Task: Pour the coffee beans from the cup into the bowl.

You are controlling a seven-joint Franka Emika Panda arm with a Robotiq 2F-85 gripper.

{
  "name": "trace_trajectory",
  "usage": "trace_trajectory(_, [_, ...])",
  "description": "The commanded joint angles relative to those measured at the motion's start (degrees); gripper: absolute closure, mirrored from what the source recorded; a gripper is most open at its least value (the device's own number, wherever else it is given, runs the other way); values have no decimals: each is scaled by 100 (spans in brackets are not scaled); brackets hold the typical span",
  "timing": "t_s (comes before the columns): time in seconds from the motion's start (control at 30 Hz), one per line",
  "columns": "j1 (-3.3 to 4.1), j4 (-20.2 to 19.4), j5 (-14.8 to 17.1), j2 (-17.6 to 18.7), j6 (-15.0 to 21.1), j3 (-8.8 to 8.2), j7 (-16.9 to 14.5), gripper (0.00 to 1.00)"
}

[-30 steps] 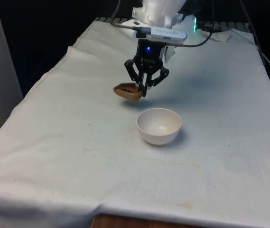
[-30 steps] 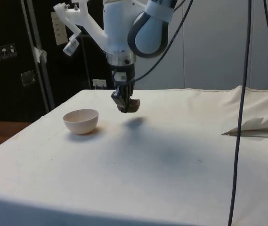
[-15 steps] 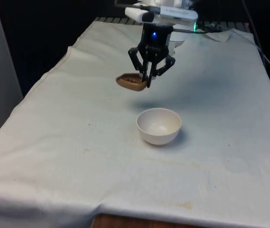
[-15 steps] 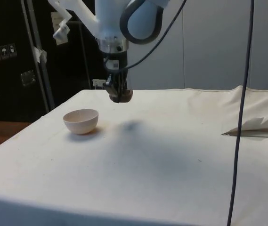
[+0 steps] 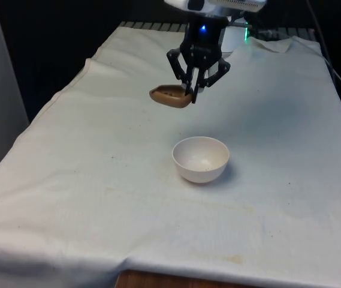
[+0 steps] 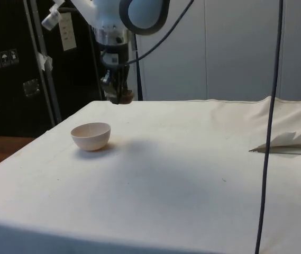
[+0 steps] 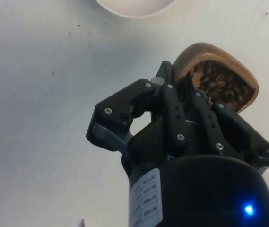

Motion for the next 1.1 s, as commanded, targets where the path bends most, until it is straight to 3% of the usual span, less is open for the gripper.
trace_trajectory(0.0, [-17,92,120,11,-97,74,-69,99])
trace_trajectory(0.1, [-17,275,172,57,-195,138,-92,99])
trace_trajectory(0.13, [0,218,63,29,-138,80,-17,99])
trace_trajectory(0.17, [-17,332,195,74,-218,155,-103,99])
trace_trajectory(0.43, [-23,768,338,269,-361,252,-160,99])
trace_trajectory(0.47, [0,722,229,252,-298,195,-86,99])
trace_trajectory(0.6, [-34,945,435,350,-418,292,-223,99])
trace_trajectory(0.7, [-34,1123,573,424,-476,321,-315,99])
trace_trajectory(0.73, [0,1089,476,407,-424,258,-246,99])
trace_trajectory(0.77, [-34,1157,613,447,-487,327,-338,99])
trace_trajectory(0.93, [-52,1364,888,567,-504,361,-504,99])
trace_trajectory(1.0, [-52,1409,997,607,-493,367,-567,99])
trace_trajectory(1.03, [0,1375,854,573,-476,292,-470,99])
trace_trajectory(1.07, [-52,1427,1054,619,-487,367,-602,99])
